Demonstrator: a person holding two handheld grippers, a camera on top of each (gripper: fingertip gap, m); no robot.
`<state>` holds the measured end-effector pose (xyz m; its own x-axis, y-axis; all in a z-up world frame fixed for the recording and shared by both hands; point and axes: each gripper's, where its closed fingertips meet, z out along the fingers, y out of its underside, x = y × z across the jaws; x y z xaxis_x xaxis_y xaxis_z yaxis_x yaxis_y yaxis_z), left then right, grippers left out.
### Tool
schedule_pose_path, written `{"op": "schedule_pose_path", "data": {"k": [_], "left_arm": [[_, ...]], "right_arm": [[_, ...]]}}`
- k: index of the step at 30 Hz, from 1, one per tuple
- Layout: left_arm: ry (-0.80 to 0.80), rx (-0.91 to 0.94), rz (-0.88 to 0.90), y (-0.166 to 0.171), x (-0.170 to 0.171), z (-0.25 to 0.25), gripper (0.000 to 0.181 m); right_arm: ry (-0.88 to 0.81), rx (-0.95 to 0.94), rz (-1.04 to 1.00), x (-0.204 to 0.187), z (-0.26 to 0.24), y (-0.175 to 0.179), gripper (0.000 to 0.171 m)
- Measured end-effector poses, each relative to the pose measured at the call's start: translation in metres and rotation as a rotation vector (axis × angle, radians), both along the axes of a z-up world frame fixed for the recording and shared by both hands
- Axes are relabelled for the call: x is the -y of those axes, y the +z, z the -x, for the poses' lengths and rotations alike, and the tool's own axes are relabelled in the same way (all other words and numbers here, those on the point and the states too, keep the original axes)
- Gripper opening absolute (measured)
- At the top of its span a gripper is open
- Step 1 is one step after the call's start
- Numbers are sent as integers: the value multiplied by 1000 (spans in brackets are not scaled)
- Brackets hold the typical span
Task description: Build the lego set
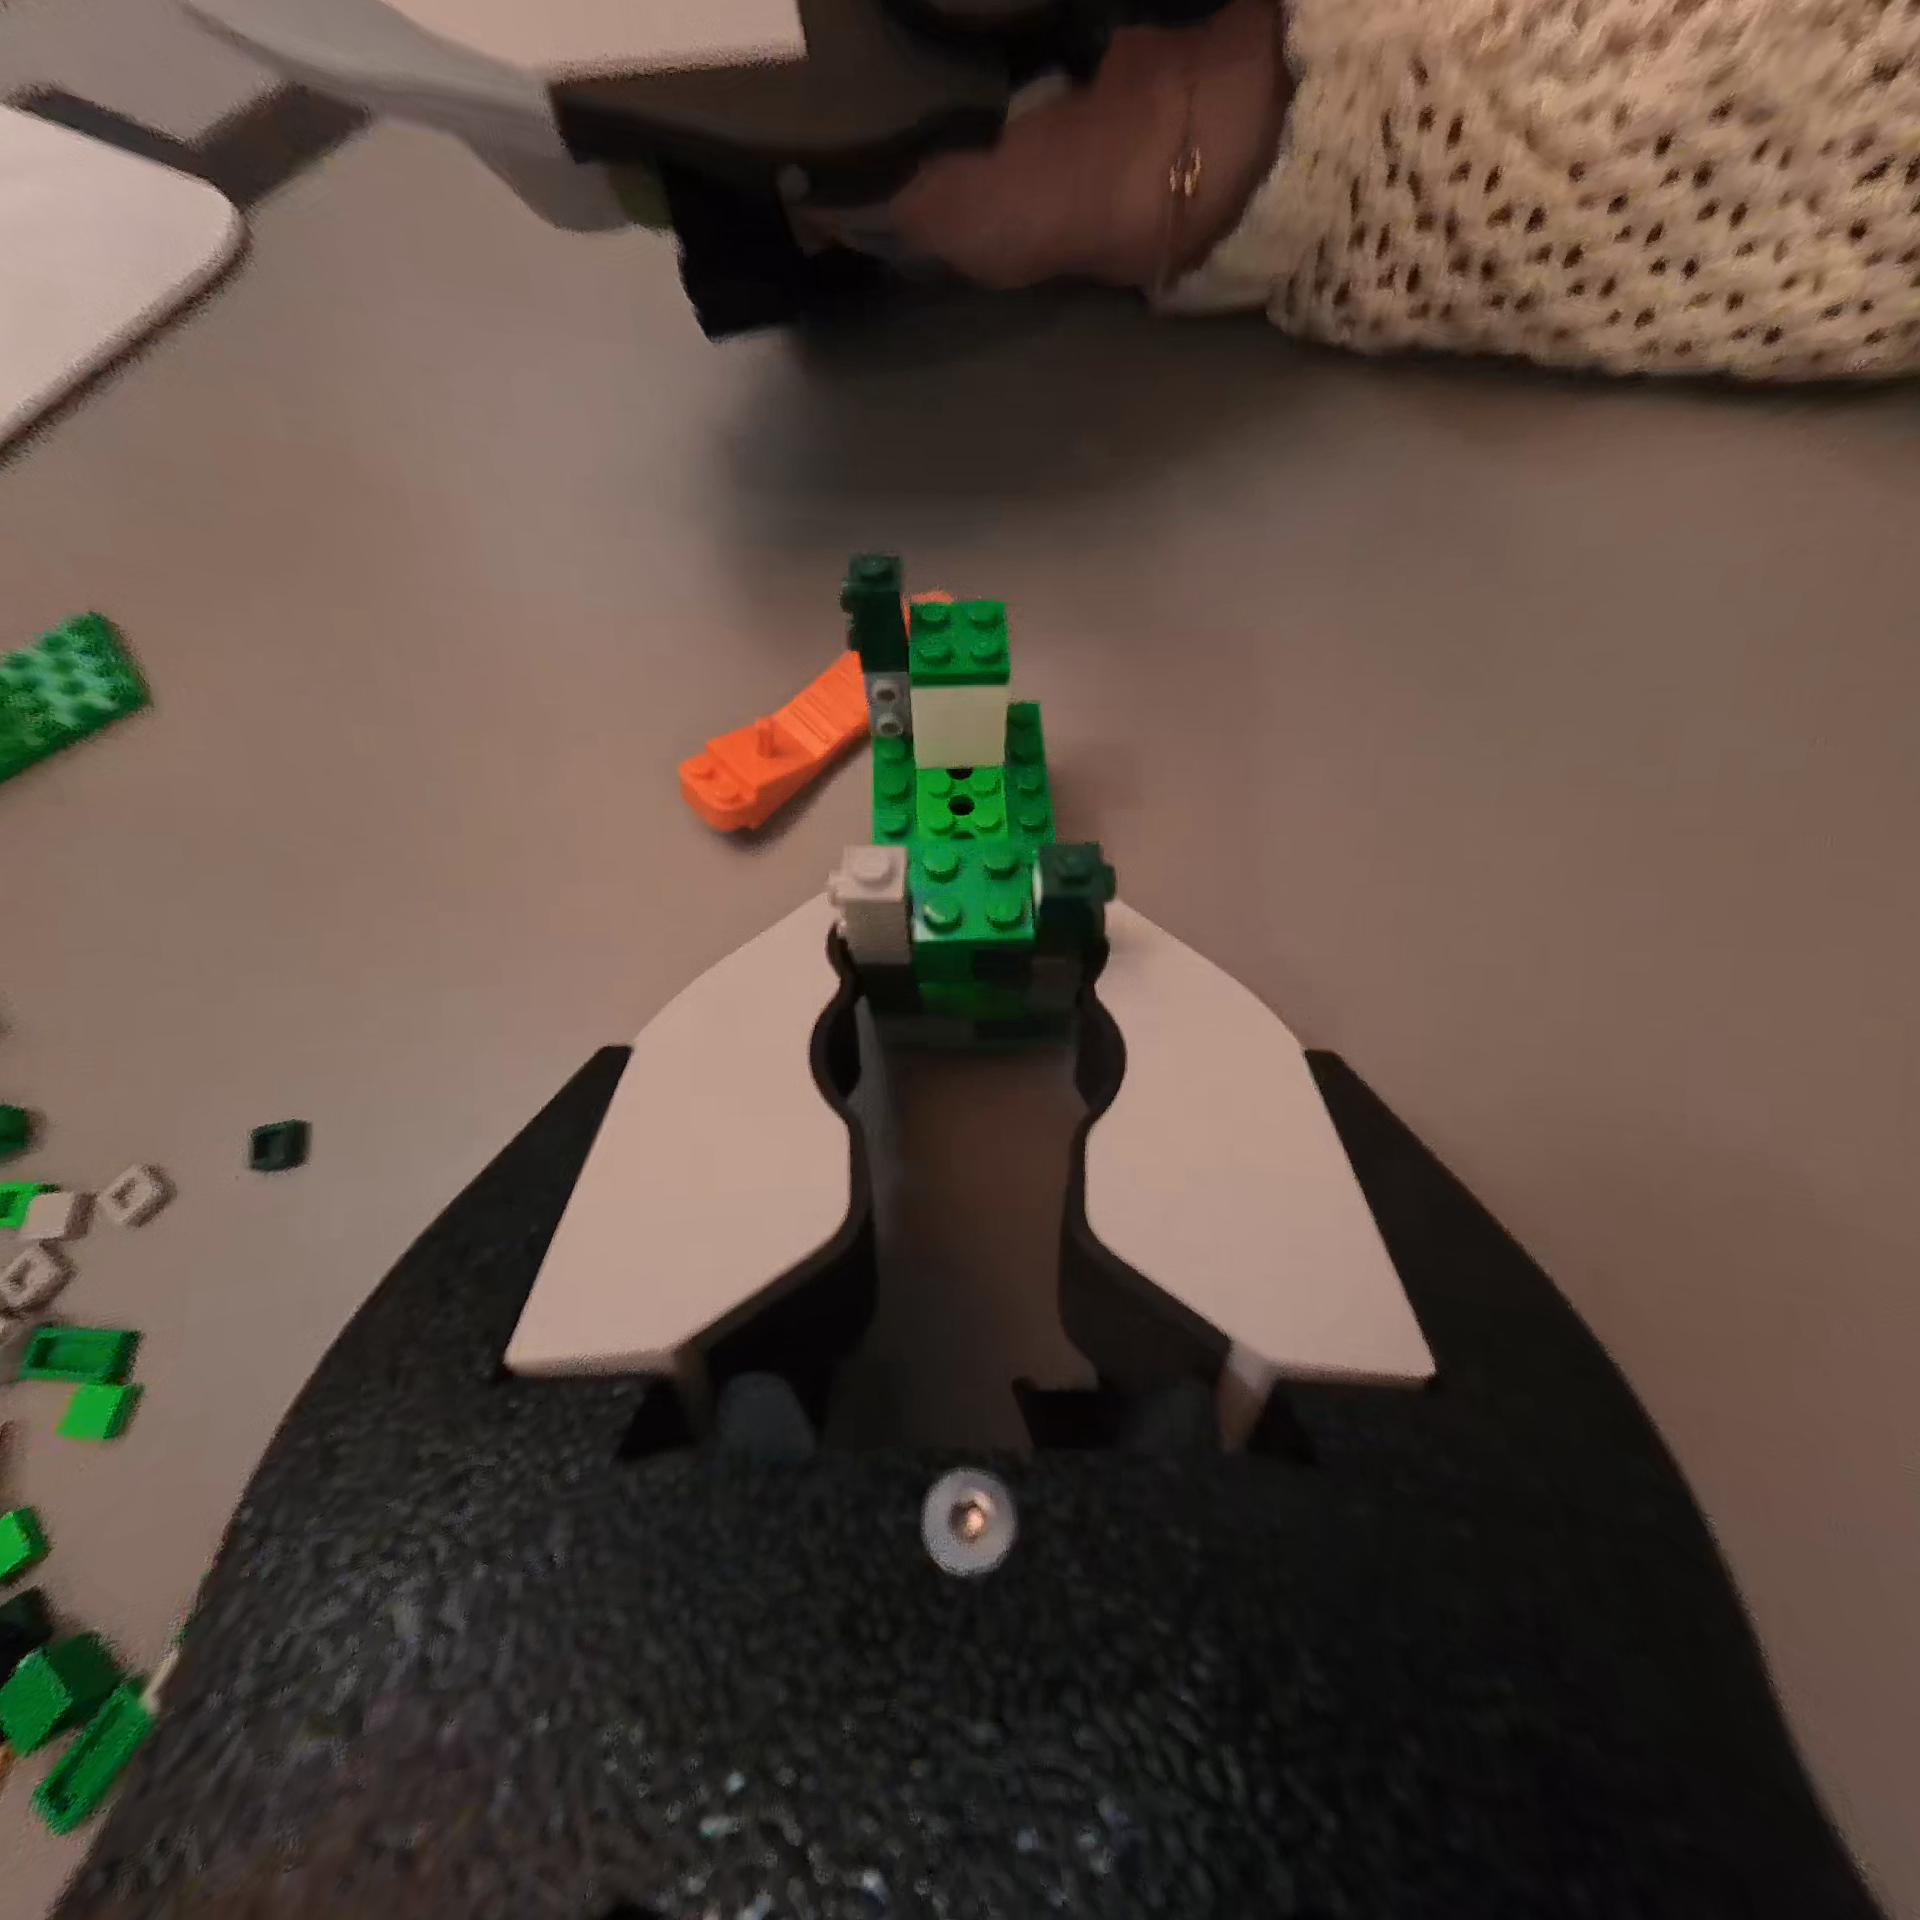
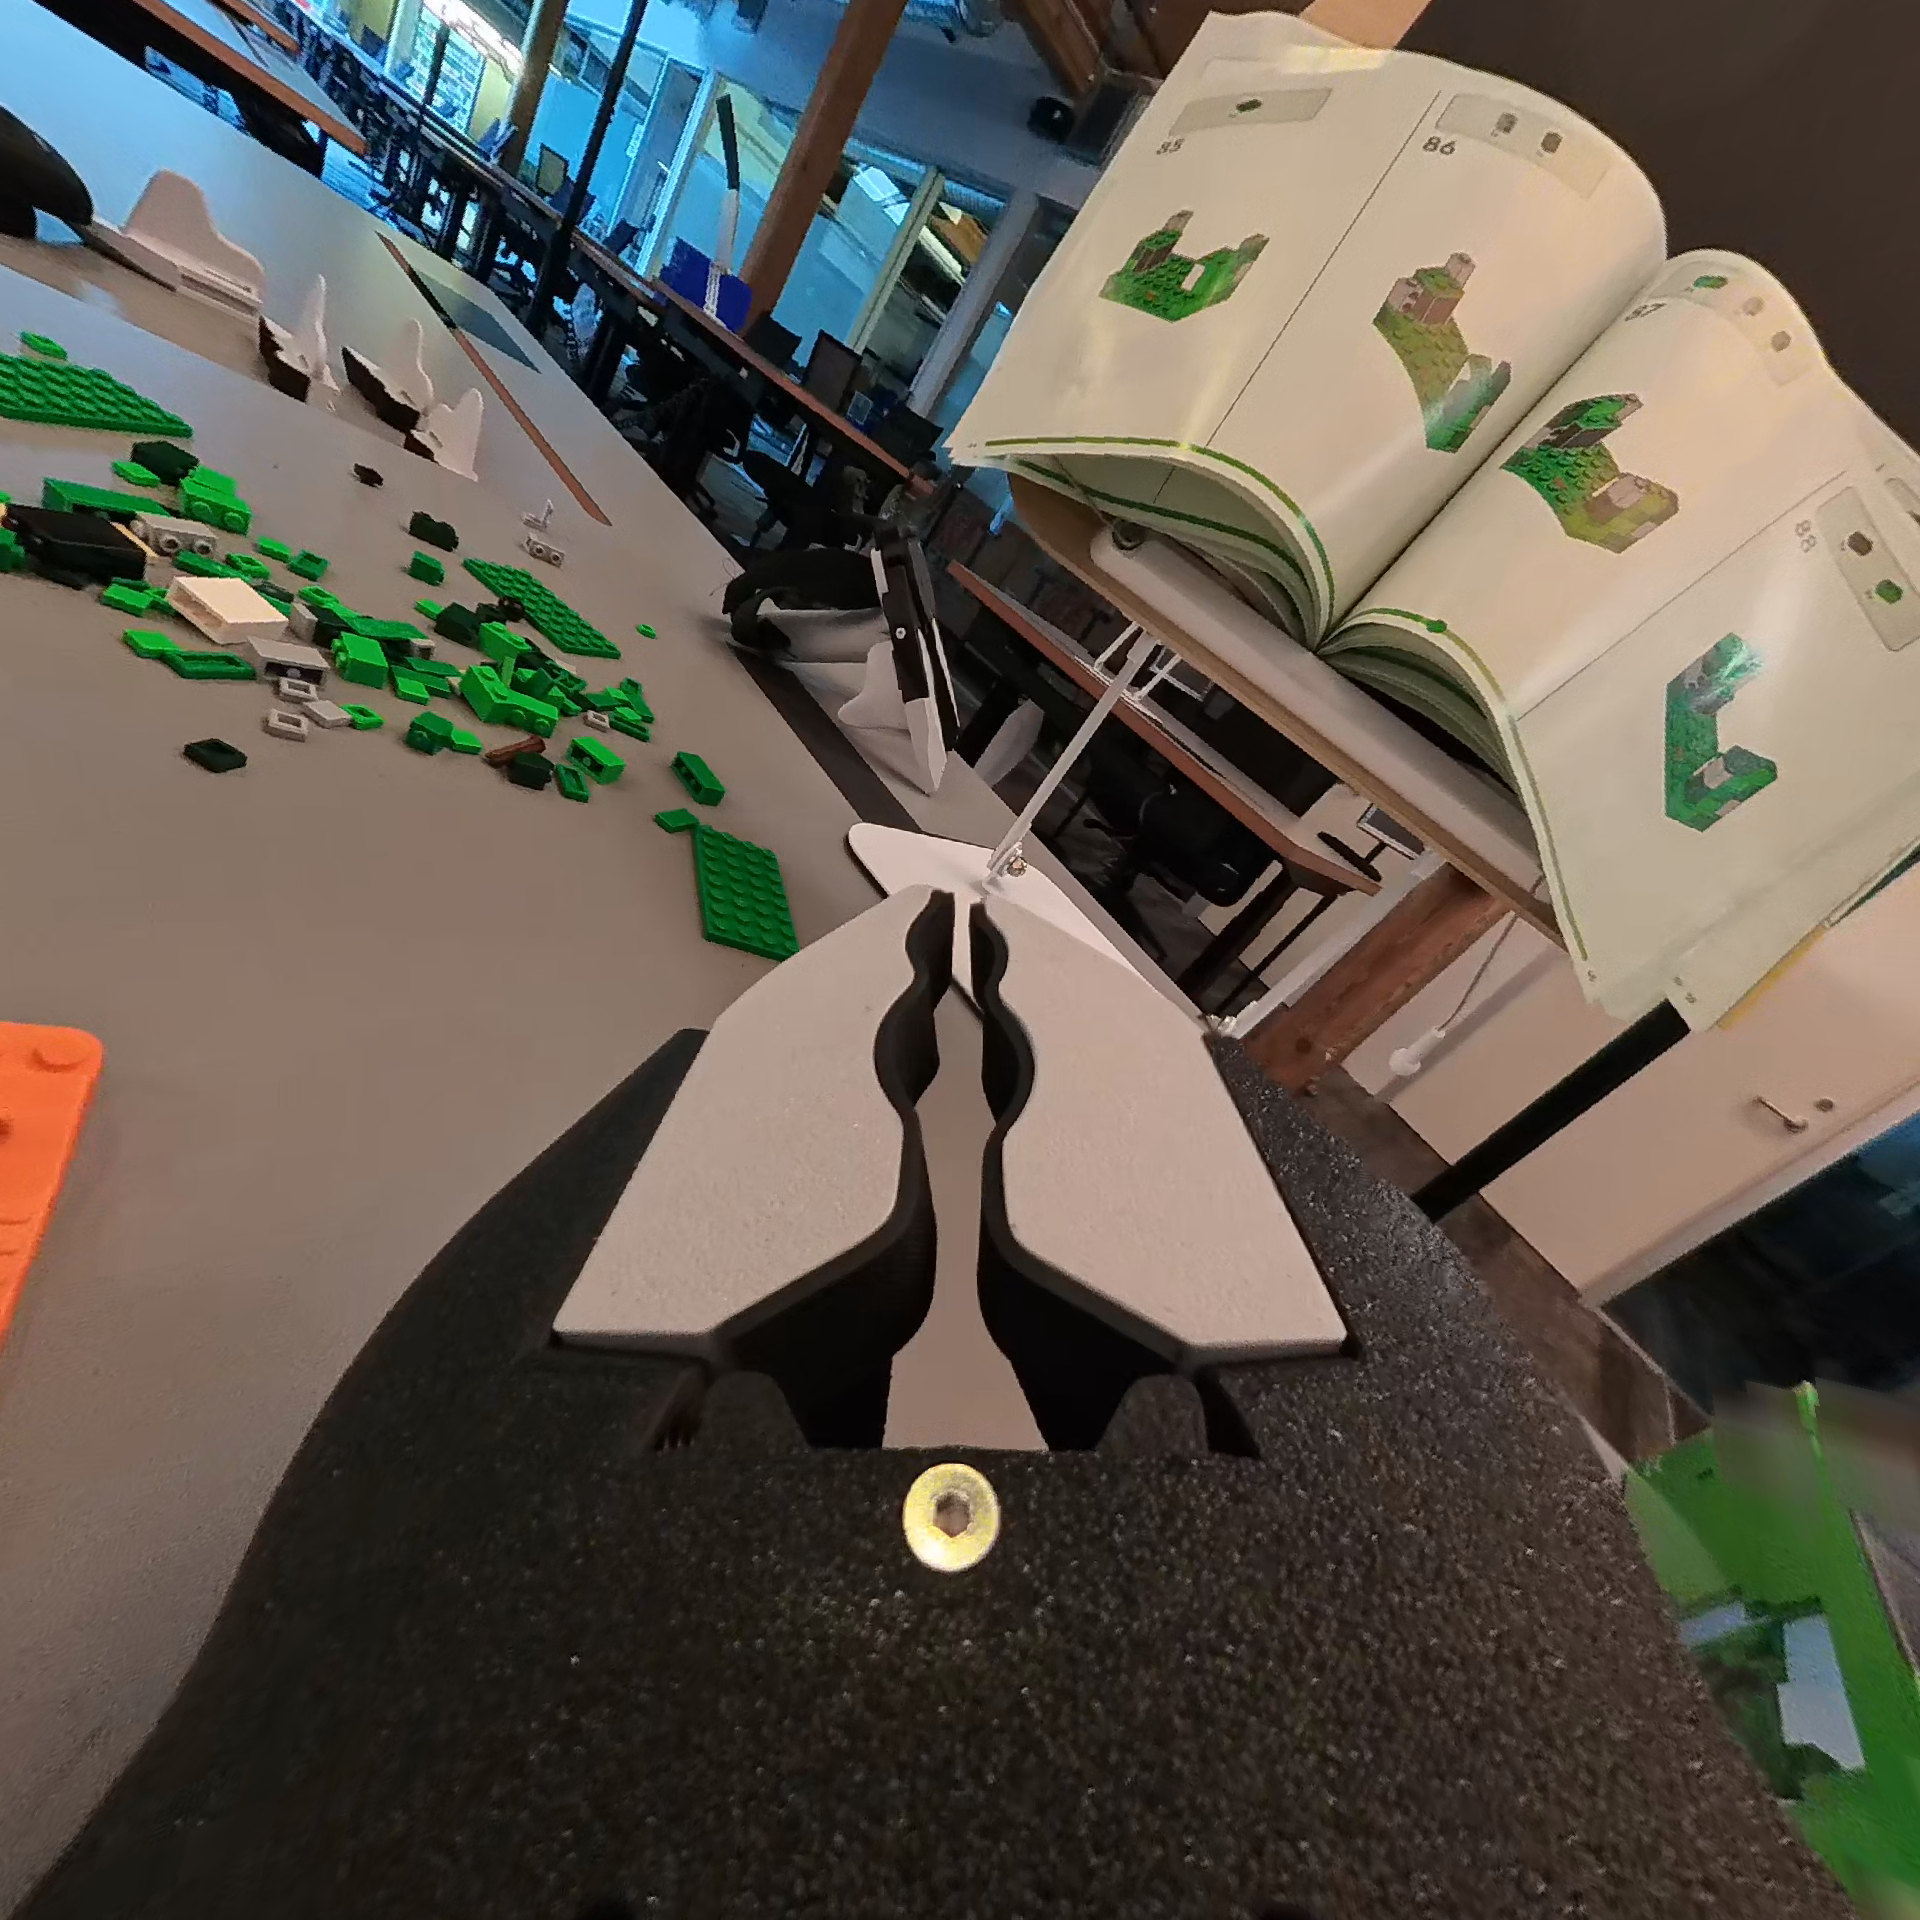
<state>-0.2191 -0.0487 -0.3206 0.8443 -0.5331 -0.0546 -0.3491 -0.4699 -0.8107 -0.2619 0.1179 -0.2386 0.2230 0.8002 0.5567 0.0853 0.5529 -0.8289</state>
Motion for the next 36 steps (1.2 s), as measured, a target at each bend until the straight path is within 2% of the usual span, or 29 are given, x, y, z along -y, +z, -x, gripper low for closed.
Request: {"op": "schedule_pose_path", "data": {"k": [3,7,12,22,36], "left_arm": [[62,30,-64,10,-2,17,38],[111,75,-57,12,0,41,38],[103,161,-69,20,2,45,38],[112,89,-47,12,1,45,38],[120,94,-40,11,0,46,38]], "right_arm": [[1,4,-41,1,1,-1,1],[3,0,-43,2,1,0,1],[1,-22,-16,0,0,3,0],[4,-23,-13,0,1,4,0],[10,-14,-25,2,2,3,0]]}}
